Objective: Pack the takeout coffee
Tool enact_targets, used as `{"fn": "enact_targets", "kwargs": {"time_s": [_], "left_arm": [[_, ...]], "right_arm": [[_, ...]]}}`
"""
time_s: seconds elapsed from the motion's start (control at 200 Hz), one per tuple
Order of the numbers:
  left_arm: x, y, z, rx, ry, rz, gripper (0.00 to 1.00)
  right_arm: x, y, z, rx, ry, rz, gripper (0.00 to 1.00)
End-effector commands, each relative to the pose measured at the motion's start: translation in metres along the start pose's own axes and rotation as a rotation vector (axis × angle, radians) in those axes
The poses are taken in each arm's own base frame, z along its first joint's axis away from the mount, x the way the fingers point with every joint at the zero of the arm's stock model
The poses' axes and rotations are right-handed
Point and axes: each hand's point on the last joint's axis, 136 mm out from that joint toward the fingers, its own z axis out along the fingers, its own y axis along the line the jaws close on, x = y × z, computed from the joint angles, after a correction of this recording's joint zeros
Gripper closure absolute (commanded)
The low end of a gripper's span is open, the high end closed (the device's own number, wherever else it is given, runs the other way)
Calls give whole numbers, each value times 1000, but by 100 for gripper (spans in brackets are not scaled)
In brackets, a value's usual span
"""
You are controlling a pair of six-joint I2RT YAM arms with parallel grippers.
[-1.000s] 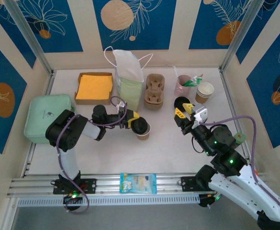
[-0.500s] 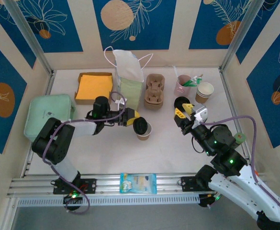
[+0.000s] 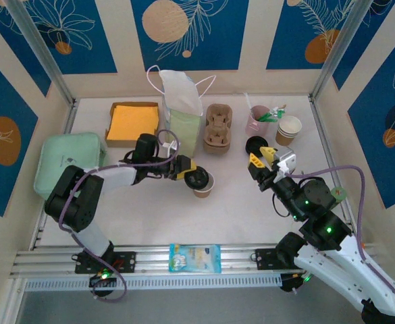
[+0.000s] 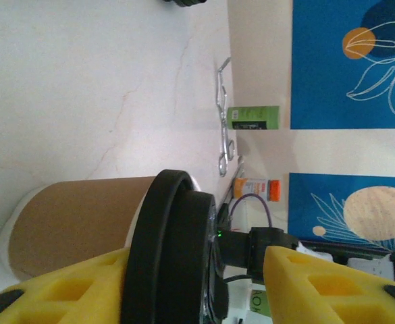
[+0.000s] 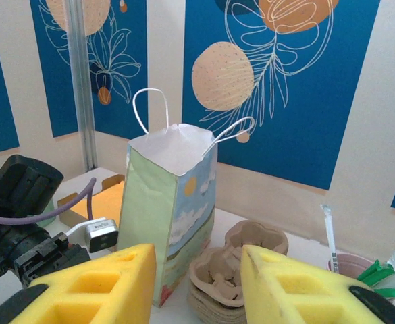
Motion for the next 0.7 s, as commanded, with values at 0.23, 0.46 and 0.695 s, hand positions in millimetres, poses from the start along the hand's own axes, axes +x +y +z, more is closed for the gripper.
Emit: {"fn": "enact_targets", "kwargs": {"time_s": [0.23, 0.46, 0.695], "left_arm": [[-2, -9, -8, -57, -13, 65, 49], [2, -9, -7, -92, -4, 81, 49], [3, -6, -8, -141, 4, 94, 50]], "right_arm": [[3, 0, -1, -1, -1, 24, 61], [4, 0, 0, -1, 2, 31, 62], [4, -1, -1, 2, 7, 36, 62]]}}
